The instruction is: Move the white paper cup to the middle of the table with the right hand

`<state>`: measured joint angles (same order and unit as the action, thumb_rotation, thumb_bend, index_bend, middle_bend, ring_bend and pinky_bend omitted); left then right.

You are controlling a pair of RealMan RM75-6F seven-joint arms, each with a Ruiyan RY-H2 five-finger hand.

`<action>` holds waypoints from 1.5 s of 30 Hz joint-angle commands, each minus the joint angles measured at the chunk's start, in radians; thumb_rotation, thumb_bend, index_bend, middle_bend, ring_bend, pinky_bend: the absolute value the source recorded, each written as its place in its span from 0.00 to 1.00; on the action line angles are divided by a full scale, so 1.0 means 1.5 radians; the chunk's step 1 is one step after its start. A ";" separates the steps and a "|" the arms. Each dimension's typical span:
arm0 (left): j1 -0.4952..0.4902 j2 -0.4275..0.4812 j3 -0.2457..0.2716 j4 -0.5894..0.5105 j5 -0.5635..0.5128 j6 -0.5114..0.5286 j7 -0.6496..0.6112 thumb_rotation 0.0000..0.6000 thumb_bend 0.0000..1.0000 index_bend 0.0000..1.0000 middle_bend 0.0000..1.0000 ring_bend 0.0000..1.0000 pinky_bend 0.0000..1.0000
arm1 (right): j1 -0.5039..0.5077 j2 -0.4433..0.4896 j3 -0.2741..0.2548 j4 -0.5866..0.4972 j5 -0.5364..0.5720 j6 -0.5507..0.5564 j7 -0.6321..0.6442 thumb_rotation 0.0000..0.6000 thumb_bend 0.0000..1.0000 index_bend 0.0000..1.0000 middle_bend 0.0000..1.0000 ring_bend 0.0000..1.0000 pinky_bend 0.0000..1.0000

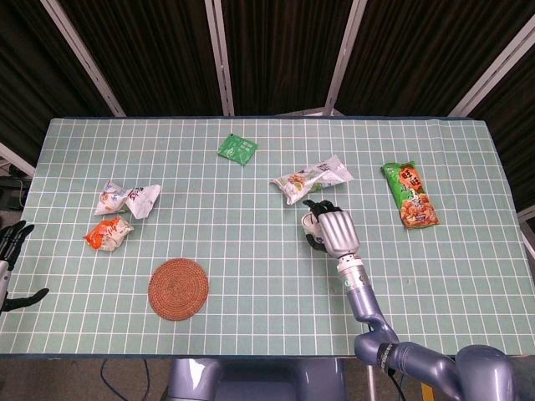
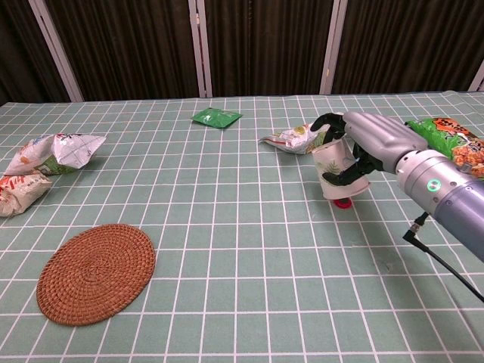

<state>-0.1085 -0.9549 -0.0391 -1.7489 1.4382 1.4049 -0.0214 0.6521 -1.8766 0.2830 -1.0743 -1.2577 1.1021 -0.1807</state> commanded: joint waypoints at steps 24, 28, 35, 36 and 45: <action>0.006 0.007 0.007 -0.012 0.018 0.013 -0.002 1.00 0.00 0.00 0.00 0.00 0.00 | -0.028 0.096 -0.041 -0.164 0.019 -0.013 -0.067 1.00 0.19 0.12 0.15 0.08 0.30; 0.009 0.010 0.009 -0.014 0.028 0.020 -0.007 1.00 0.00 0.00 0.00 0.00 0.00 | -0.034 0.108 -0.051 -0.194 0.005 0.002 -0.074 1.00 0.19 0.12 0.12 0.07 0.29; 0.014 0.015 0.012 -0.015 0.039 0.030 -0.018 1.00 0.00 0.00 0.00 0.00 0.00 | -0.048 0.149 -0.048 -0.264 -0.030 0.048 -0.068 1.00 0.18 0.10 0.09 0.07 0.26; 0.014 0.016 0.012 -0.015 0.041 0.032 -0.020 1.00 0.00 0.00 0.00 0.00 0.00 | -0.051 0.159 -0.047 -0.276 -0.037 0.056 -0.065 1.00 0.18 0.10 0.09 0.06 0.25; 0.023 0.019 0.016 -0.018 0.059 0.052 -0.023 1.00 0.00 0.00 0.00 0.00 0.00 | -0.120 0.309 -0.076 -0.355 -0.123 0.145 0.020 1.00 0.15 0.09 0.06 0.01 0.11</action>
<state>-0.0753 -0.9258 -0.0156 -1.7750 1.5239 1.4803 -0.0590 0.5127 -1.4730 0.1909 -1.5788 -1.3979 1.2727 -0.1992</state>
